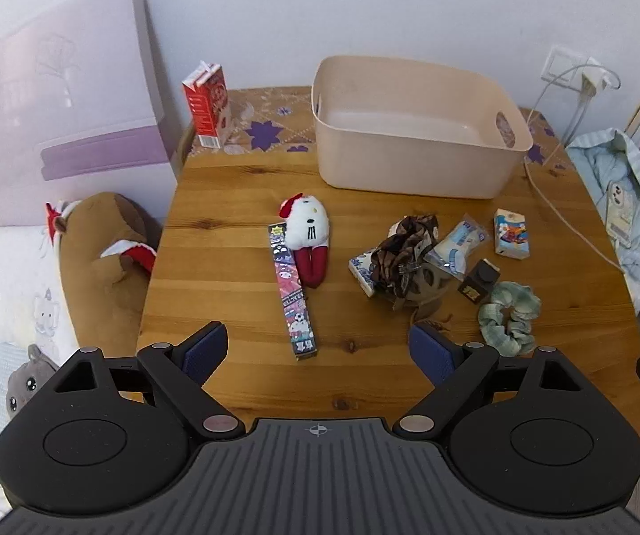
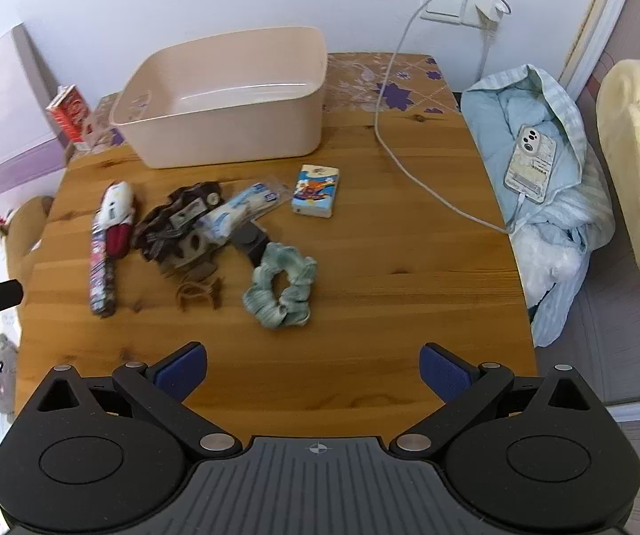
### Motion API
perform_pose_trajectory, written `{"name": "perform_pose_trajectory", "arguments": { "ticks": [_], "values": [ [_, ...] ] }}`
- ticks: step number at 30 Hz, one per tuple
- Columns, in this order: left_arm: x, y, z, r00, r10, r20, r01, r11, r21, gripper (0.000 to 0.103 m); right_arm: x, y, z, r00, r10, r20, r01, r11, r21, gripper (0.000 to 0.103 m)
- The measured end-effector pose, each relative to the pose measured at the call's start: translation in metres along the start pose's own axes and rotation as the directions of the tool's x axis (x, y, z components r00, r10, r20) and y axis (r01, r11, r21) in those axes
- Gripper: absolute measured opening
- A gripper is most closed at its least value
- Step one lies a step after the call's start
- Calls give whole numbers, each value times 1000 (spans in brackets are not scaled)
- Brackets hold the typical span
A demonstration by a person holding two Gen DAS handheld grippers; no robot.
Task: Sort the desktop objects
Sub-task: 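Grasp the pink strap with the left gripper while the right grasps the green scrunchie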
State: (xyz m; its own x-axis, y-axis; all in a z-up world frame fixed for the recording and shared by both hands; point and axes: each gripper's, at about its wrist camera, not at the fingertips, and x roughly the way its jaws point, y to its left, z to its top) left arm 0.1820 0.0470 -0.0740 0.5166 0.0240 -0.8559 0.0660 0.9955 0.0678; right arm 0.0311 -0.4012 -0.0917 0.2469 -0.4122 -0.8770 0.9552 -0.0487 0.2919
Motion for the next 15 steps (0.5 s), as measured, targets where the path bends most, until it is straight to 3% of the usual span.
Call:
{"name": "perform_pose_trajectory", "arguments": {
  "ticks": [5,15],
  "values": [
    [30,4,15,1000,-8,-24,9,1000,30,90,31,1,9,1000,-19,-23,19,1000,11,103],
    [93,15,34,992,-56,-113,56,998,-5,90,95,7,32,999,-34,-26,34,999,-28,103]
  ]
}}
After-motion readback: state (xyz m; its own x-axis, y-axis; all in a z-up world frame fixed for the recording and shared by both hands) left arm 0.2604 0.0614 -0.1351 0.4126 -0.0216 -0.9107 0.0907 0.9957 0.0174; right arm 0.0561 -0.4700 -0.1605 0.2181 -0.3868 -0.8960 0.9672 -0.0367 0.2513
